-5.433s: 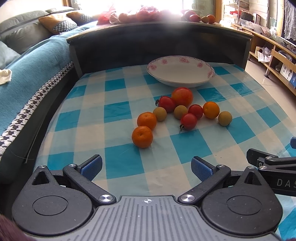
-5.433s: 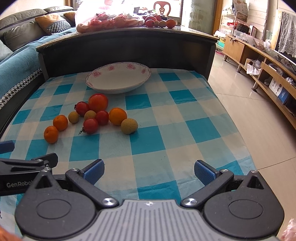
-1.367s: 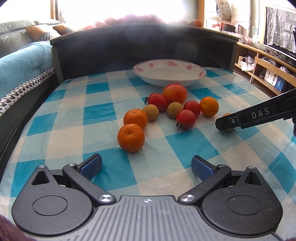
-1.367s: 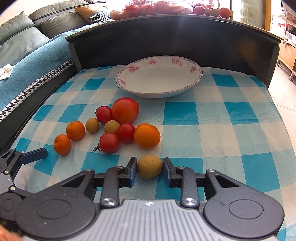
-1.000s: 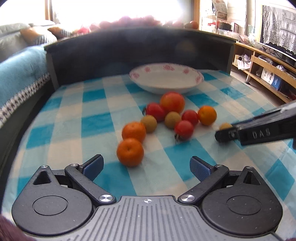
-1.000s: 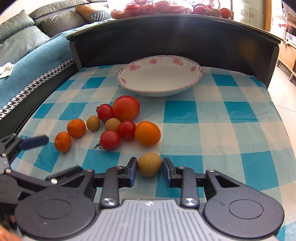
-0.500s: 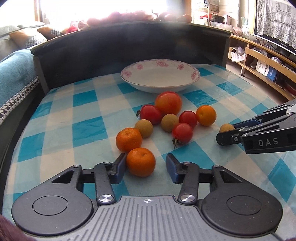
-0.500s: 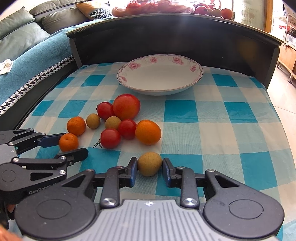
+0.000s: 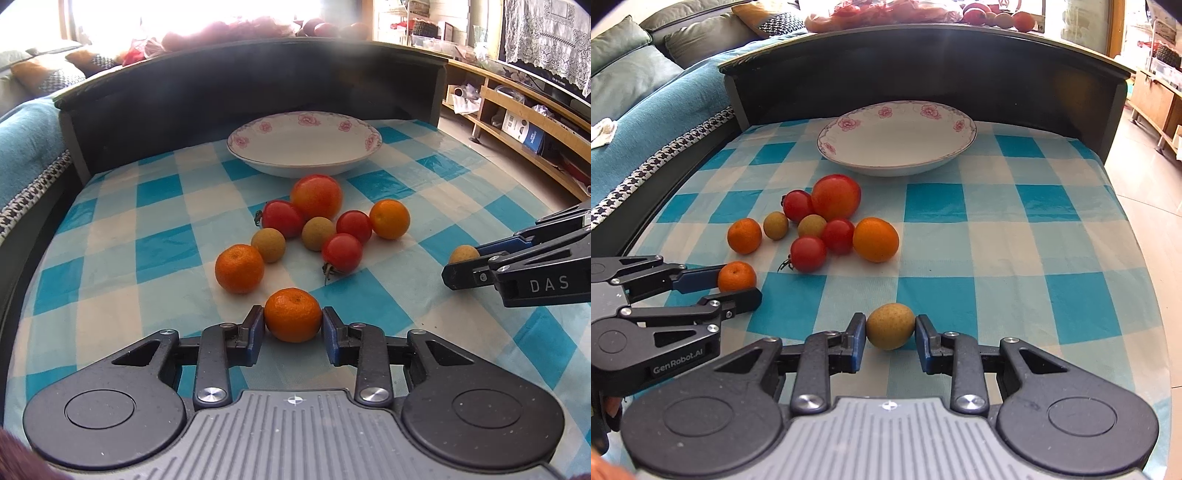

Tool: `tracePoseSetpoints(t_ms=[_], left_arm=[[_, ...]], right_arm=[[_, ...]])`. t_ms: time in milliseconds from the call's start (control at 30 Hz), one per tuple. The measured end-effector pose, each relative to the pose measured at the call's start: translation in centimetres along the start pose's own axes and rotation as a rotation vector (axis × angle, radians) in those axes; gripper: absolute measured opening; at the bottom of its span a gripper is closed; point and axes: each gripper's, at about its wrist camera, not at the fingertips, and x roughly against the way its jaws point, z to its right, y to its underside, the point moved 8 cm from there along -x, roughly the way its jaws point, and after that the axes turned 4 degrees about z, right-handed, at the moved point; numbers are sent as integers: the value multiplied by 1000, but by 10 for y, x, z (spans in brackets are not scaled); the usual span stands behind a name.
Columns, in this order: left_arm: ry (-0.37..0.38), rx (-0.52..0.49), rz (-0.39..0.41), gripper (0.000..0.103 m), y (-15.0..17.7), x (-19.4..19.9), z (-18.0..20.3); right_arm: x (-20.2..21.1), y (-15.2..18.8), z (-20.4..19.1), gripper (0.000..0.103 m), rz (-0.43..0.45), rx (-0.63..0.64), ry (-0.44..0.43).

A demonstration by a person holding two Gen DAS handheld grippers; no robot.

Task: Organize fruits
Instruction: 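Close the left tool on a mandarin while the right tool holds the yellow-brown fruit, then carry both fruits to the white bowl while the left tool releases the mandarin inside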

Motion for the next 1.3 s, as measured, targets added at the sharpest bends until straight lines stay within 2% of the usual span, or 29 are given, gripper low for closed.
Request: tracePoseSetpoints(t_ms=[300,600,900,1033,1300], left_arm=[[6,-1,23,41,-9,30,7],[13,29,95,41,-51,59,4],[47,45,127,41,-92,35,6],[52,58,133,41,-106,21,4],[73,88,121,41,-125,-20,-5]], right_arm=[[27,-7,-6,32,34,-15,-3],[67,-44,-13,32,141,-23,-1],[48,-81,2,32,146,-88,-18],[33,-103,3,32,155,-70,-20],[-8,-126,19,32,124,-68,-9]])
